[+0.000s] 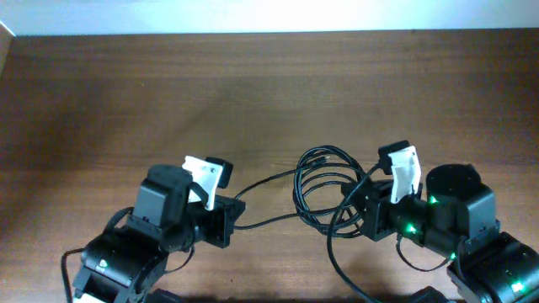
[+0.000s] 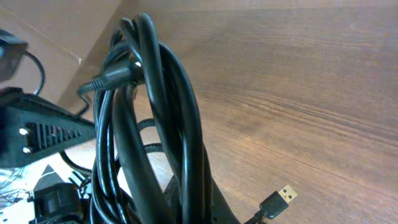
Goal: Untangle cables
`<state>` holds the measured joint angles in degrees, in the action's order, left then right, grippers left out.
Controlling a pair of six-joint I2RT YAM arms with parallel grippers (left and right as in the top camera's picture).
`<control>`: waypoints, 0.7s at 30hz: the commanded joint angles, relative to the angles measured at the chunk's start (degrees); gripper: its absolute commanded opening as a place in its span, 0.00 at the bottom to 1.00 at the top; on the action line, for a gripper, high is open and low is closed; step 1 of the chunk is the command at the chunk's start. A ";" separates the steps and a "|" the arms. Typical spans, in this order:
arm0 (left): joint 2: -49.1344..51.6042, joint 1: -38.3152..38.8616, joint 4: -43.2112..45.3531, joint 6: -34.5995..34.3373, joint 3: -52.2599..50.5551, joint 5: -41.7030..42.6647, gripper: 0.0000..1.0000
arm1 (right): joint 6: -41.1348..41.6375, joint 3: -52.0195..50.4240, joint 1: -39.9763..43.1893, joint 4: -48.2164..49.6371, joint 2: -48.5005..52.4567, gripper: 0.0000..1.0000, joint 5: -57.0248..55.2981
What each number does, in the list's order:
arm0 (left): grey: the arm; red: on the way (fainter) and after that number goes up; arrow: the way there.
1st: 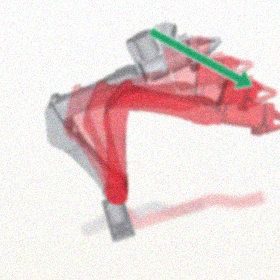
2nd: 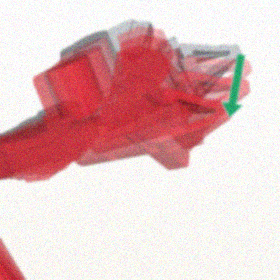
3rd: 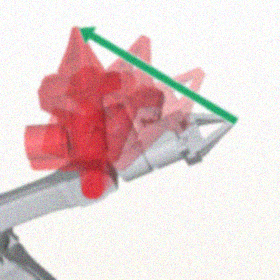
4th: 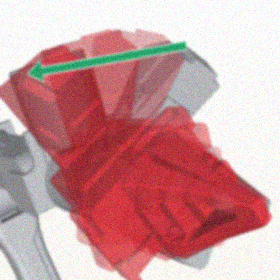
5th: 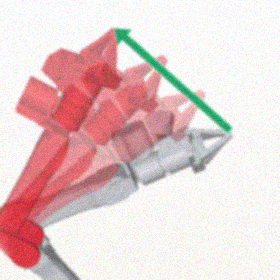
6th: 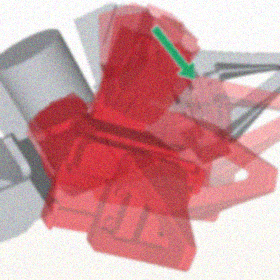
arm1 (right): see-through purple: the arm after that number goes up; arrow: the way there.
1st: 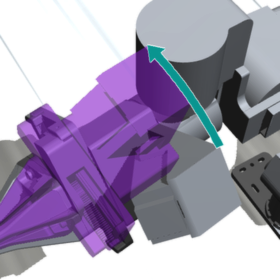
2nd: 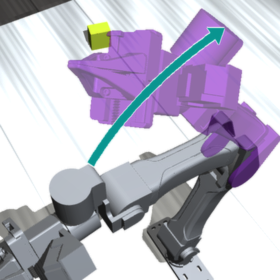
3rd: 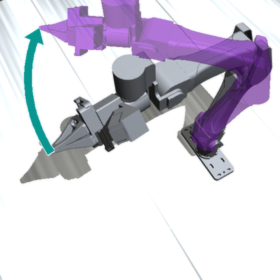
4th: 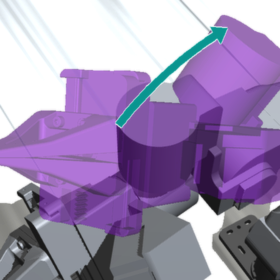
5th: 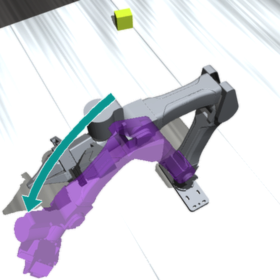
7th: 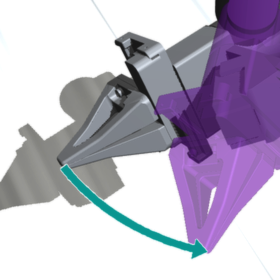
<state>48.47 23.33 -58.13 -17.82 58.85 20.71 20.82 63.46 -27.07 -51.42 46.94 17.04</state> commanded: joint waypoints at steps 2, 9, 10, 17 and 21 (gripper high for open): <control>-0.55 -0.72 -4.02 2.67 0.02 -3.02 0.00 | -1.01 0.52 0.83 1.31 -0.98 0.04 -13.77; -0.55 -0.74 -2.97 5.27 0.02 -10.45 0.47 | -1.01 0.52 0.83 1.20 -1.40 0.04 -17.79; -0.55 -0.74 -2.97 5.25 0.02 -10.95 0.99 | -1.01 0.55 0.83 1.55 -1.77 0.04 -17.77; -0.55 -0.72 10.14 14.56 0.02 9.44 0.99 | -1.07 0.66 0.83 1.33 -3.10 0.04 -10.75; -0.55 -0.74 16.57 17.68 0.02 18.67 0.99 | -14.25 0.63 0.83 4.04 -3.10 0.04 11.26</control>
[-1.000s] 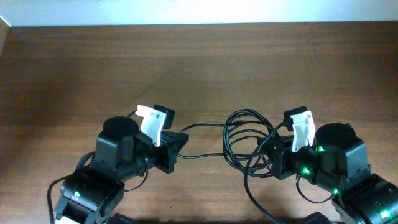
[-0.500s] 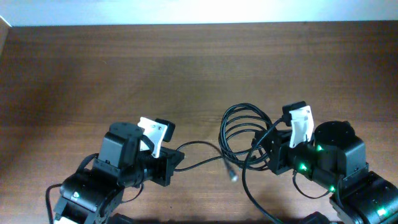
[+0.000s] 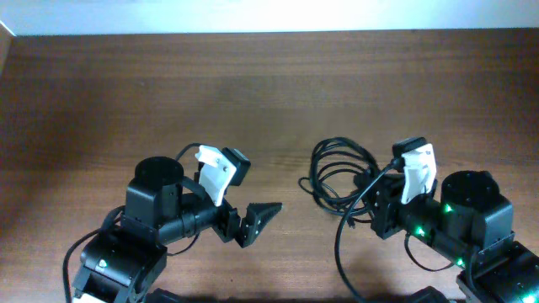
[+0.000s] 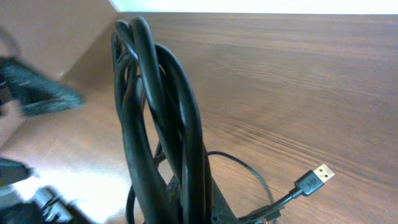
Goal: Untangle cables
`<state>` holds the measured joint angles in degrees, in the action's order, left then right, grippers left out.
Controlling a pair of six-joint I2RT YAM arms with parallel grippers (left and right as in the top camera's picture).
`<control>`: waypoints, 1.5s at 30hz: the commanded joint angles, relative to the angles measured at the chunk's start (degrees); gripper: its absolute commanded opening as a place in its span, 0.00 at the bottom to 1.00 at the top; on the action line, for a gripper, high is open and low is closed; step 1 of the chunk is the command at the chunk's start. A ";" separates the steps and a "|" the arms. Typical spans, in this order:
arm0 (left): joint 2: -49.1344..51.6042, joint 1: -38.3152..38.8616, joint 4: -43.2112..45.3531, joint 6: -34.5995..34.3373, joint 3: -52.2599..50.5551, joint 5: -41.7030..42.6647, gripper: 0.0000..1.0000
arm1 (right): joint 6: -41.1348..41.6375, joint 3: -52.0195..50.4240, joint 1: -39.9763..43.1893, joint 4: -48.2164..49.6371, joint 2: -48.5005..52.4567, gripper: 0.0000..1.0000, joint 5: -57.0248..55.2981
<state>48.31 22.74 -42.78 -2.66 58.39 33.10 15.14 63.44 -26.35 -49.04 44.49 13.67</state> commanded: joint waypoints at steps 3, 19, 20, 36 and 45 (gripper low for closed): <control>-0.39 -0.13 3.74 2.54 0.48 10.75 0.99 | -12.90 0.66 0.11 3.69 -0.63 0.04 25.16; -0.39 -0.15 8.92 2.49 0.48 16.59 0.00 | -14.29 0.52 0.11 4.48 -0.55 0.17 29.90; -0.39 -0.15 9.22 2.49 0.48 16.59 0.00 | -14.29 0.52 0.11 4.04 -0.52 0.15 29.20; -0.39 -0.15 9.75 -6.80 0.48 0.57 0.00 | -9.22 0.52 0.11 -6.95 -0.42 0.98 10.05; -0.39 -0.13 15.15 -28.76 0.48 1.29 0.00 | 9.38 0.52 0.11 -3.43 9.01 0.99 5.03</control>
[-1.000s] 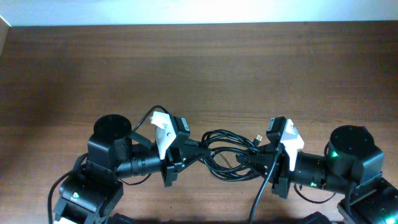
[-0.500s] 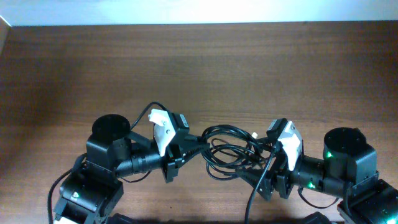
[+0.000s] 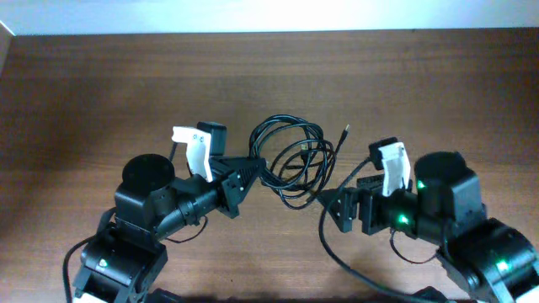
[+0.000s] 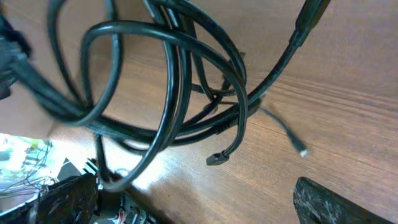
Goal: Untangle cables
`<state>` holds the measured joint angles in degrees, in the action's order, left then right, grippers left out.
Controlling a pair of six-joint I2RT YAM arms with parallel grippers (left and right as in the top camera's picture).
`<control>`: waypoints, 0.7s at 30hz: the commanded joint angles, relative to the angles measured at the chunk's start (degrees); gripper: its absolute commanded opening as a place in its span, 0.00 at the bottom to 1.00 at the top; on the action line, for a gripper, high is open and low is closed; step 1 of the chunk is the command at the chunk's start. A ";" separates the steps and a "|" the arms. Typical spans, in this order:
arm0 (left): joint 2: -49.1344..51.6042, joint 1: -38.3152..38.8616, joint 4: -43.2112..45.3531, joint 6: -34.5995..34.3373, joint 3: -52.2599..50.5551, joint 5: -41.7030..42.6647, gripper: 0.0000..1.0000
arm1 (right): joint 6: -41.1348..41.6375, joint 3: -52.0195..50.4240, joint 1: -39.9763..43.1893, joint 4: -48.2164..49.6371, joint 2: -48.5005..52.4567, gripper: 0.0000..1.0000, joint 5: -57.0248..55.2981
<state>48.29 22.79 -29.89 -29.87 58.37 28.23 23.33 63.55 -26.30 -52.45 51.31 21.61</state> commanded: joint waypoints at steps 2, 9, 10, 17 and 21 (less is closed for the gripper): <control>-0.37 -0.17 3.52 -1.38 0.50 10.40 0.00 | 1.18 0.42 0.07 0.02 4.39 0.99 -7.74; -0.50 -0.20 7.74 -0.68 0.50 12.94 0.00 | 9.81 0.42 0.17 -15.56 6.29 0.99 -39.39; -0.48 -0.24 8.41 1.07 0.50 12.94 0.00 | 10.64 0.42 0.17 -17.07 5.60 0.99 -41.38; -1.55 -15.17 -0.44 5.55 0.50 10.93 0.00 | 12.79 0.42 0.17 -19.32 -8.59 0.99 -46.93; -1.55 -21.24 -4.37 7.72 0.50 10.99 0.00 | 13.66 0.44 0.17 -19.61 -10.21 0.99 -46.93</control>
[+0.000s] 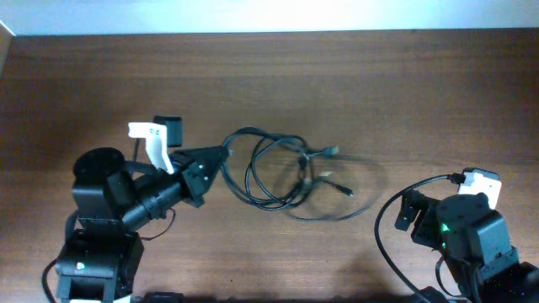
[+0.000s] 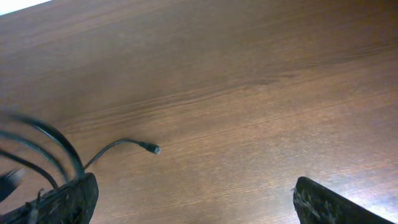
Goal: Untangle cables
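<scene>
A loose bundle of black cables lies on the brown table, with plug ends at its right. My left gripper is at the bundle's left edge, shut on a strand there. My right gripper sits apart at the lower right, well off the bundle. In the right wrist view the right gripper is open, with only bare wood between its fingers. A thin cable end and blurred loops lie ahead of it to the left.
The wooden table reaches back to a pale wall edge. Each arm's own black lead trails near its base, the right arm's curving beside its gripper.
The right gripper has moved from beside the bundle at the centre to the lower right, still open. The left gripper has shifted left, and the bundle lies further left and more spread out.
First the right gripper held the coiled bundle upright, with a strand running to the left gripper. Then the coil was at the right in the right gripper, the left gripper open and apart. Later the bundle was at centre between both, right gripper open. Now only the left holds it.
</scene>
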`<state>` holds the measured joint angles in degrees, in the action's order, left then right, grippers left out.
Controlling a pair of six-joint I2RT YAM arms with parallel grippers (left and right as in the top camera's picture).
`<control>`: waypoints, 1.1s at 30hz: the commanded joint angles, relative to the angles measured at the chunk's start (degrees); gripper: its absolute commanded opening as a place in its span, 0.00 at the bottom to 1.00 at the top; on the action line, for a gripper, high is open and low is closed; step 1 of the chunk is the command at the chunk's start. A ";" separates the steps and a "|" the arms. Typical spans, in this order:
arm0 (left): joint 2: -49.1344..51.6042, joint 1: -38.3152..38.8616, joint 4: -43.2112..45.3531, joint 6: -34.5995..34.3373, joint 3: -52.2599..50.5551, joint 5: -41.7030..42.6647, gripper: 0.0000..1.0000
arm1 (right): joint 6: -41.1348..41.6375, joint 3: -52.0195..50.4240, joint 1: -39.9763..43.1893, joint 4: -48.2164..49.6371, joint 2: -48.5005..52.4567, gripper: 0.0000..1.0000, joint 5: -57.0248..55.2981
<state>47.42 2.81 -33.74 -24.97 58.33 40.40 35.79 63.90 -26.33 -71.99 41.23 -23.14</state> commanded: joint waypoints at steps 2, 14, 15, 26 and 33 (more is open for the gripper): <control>-0.68 -1.27 -0.68 2.82 0.55 -1.20 0.00 | 1.40 0.09 0.20 0.17 -0.11 0.99 -2.10; -0.68 -1.20 20.15 8.15 0.55 35.26 0.00 | -23.17 0.07 0.09 17.16 0.00 0.99 40.11; -0.68 -1.05 23.10 8.11 0.55 37.90 0.00 | -23.17 0.07 0.09 19.74 0.33 0.99 44.63; -0.68 -0.68 25.20 8.17 0.55 37.75 0.00 | -33.90 0.07 0.09 25.53 21.88 0.82 59.04; 2.73 -0.74 -5.97 16.41 0.55 -9.86 0.99 | -33.75 0.09 0.11 22.58 21.64 0.78 56.61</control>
<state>47.97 2.11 -32.56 -11.31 58.89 52.42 1.08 63.57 -26.24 -48.16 63.26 37.06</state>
